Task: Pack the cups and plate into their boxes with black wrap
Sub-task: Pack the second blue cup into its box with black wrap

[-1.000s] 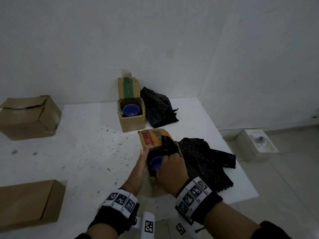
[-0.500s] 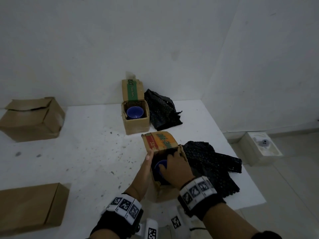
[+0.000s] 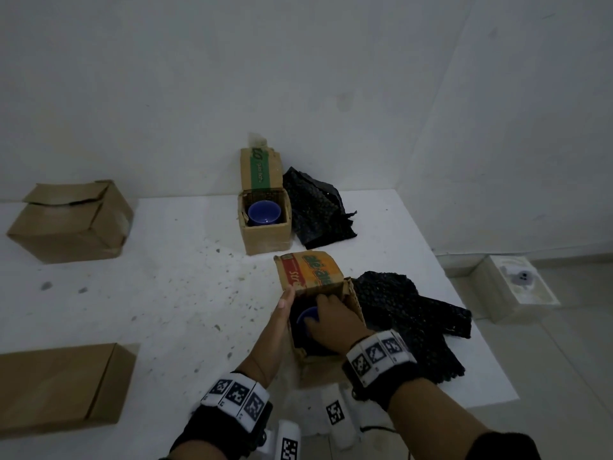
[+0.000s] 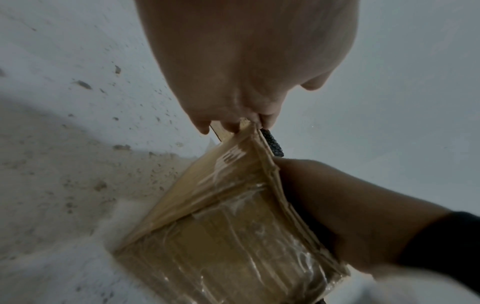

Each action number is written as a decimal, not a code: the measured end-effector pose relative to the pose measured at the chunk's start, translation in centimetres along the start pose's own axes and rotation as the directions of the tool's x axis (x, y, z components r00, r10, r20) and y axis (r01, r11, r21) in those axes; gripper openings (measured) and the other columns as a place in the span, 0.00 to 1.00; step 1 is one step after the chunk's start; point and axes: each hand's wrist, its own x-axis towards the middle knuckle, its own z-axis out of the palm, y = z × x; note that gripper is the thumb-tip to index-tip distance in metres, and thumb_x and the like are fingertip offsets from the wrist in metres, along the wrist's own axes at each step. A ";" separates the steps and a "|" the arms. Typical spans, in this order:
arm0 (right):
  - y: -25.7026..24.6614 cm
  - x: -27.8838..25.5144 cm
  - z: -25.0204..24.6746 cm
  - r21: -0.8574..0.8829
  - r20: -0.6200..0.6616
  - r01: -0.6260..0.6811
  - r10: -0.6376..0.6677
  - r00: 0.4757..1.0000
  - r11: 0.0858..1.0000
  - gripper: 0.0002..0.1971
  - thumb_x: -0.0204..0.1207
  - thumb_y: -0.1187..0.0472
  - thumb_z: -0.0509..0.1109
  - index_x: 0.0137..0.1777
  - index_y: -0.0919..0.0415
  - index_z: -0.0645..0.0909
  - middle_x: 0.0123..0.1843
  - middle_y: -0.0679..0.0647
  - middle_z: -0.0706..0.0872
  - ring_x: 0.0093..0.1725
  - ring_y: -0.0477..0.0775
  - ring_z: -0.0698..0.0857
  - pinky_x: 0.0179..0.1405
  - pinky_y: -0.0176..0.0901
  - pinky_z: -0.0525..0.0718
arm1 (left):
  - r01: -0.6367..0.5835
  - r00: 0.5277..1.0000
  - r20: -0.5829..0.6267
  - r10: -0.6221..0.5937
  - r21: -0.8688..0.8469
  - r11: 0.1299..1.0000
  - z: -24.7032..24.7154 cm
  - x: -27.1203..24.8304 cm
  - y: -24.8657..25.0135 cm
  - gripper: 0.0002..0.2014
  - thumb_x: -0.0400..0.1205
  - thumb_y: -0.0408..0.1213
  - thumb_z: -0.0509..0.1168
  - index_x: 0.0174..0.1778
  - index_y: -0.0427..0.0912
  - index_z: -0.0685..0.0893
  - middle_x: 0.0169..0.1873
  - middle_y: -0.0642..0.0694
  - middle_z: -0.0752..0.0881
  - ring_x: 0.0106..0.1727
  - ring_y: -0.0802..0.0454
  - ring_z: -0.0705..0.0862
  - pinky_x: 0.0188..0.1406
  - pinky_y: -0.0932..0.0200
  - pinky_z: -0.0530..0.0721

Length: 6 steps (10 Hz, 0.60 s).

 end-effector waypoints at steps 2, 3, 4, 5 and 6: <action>-0.5 -2.1 2.2 -0.166 -0.105 0.247 -0.266 0.958 0.955 0.32 0.78 0.44 0.43 0.63 0.65 0.79 0.68 0.60 0.74 0.67 0.60 0.71 0.68 0.55 0.72 | -0.007 1.000 0.005 0.007 -0.037 0.999 0.3 -0.2 0.2 0.26 0.86 0.54 0.38 0.80 0.52 0.53 0.81 0.54 0.53 0.76 0.65 0.53 0.70 0.66 0.55; -0.2 -2.0 2.5 -0.108 -0.121 0.254 -0.266 0.956 0.961 0.36 0.73 0.43 0.40 0.62 0.63 0.81 0.72 0.60 0.71 0.70 0.61 0.69 0.71 0.55 0.68 | 0.046 0.999 0.028 -0.046 -0.009 0.999 0.4 -0.7 0.5 0.34 0.81 0.62 0.47 0.78 0.43 0.63 0.74 0.51 0.67 0.79 0.51 0.62 0.53 0.82 0.73; -0.2 -2.6 2.1 -0.083 -0.099 0.276 -0.283 0.954 0.958 0.33 0.75 0.44 0.44 0.61 0.61 0.84 0.78 0.59 0.66 0.77 0.62 0.63 0.77 0.56 0.60 | 0.099 0.995 0.011 -0.099 0.053 0.994 0.9 -2.1 2.2 0.27 0.85 0.53 0.44 0.74 0.40 0.69 0.72 0.47 0.73 0.76 0.47 0.69 0.31 0.85 0.76; -0.6 -3.2 1.5 -0.121 -0.037 0.260 -0.266 0.963 0.958 0.34 0.75 0.41 0.41 0.65 0.54 0.82 0.83 0.53 0.58 0.82 0.59 0.53 0.79 0.56 0.51 | 0.044 0.999 -0.021 -0.044 -0.012 0.999 0.5 -0.4 0.0 0.30 0.83 0.58 0.45 0.75 0.43 0.68 0.61 0.59 0.76 0.68 0.57 0.72 0.40 0.85 0.75; -1.1 -3.2 0.9 -0.217 0.066 0.292 -0.285 0.956 0.931 0.29 0.82 0.41 0.42 0.72 0.52 0.76 0.84 0.52 0.54 0.83 0.59 0.49 0.77 0.63 0.52 | -0.014 0.996 -0.084 0.014 -0.008 1.000 0.7 0.0 -0.7 0.33 0.80 0.67 0.44 0.79 0.56 0.57 0.80 0.57 0.59 0.79 0.62 0.56 0.73 0.67 0.57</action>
